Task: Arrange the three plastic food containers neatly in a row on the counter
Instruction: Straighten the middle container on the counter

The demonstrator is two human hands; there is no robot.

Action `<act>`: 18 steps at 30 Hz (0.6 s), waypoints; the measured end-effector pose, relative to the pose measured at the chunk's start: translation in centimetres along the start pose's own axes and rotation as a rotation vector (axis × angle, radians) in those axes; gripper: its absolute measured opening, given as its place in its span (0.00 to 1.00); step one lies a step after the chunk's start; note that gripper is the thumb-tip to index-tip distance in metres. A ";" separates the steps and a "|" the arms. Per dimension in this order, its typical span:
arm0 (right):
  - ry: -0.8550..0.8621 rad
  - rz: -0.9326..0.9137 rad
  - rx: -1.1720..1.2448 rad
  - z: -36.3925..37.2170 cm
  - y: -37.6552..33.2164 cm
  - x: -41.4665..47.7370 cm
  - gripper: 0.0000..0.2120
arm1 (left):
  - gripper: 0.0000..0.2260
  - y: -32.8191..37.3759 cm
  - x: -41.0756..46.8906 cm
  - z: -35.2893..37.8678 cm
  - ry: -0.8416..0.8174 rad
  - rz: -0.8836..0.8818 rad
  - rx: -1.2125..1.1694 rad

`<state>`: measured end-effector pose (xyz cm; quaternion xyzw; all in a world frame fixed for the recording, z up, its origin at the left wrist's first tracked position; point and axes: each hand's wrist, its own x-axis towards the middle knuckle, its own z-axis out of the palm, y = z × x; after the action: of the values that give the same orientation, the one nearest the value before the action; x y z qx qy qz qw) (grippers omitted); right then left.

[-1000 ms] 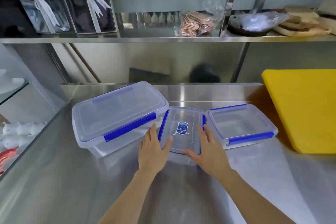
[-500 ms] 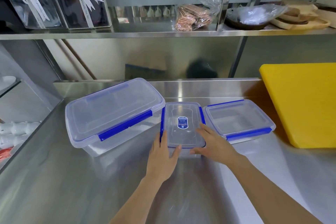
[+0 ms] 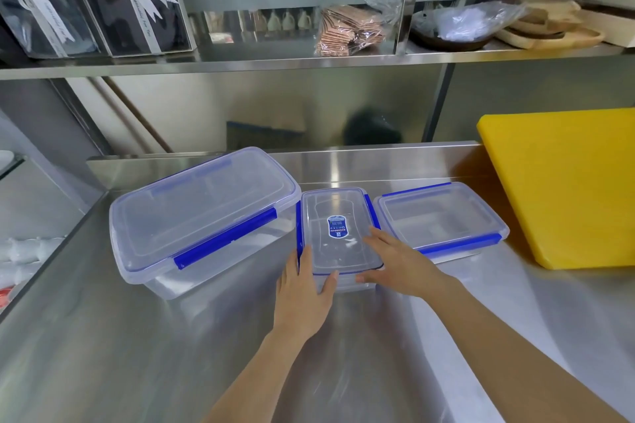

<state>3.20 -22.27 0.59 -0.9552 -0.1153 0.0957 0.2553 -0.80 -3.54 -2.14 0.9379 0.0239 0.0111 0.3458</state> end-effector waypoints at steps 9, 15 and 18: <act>0.319 -0.029 -0.023 -1.9 0.9 -0.6 0.26 | 0.29 4.2 -0.3 -0.2 0.096 0.161 -0.019; 0.534 0.078 -0.135 -5.4 3.0 -1.2 0.22 | 0.22 11.0 -1.4 1.1 0.093 0.300 -0.291; 0.543 0.162 -0.147 -7.2 5.0 -1.3 0.23 | 0.13 14.3 -1.7 2.2 -0.129 0.071 -0.512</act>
<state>4.57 -30.22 4.36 -0.9679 0.0273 -0.1519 0.1984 -1.89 -15.96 5.45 0.8189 -0.0346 -0.0307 0.5721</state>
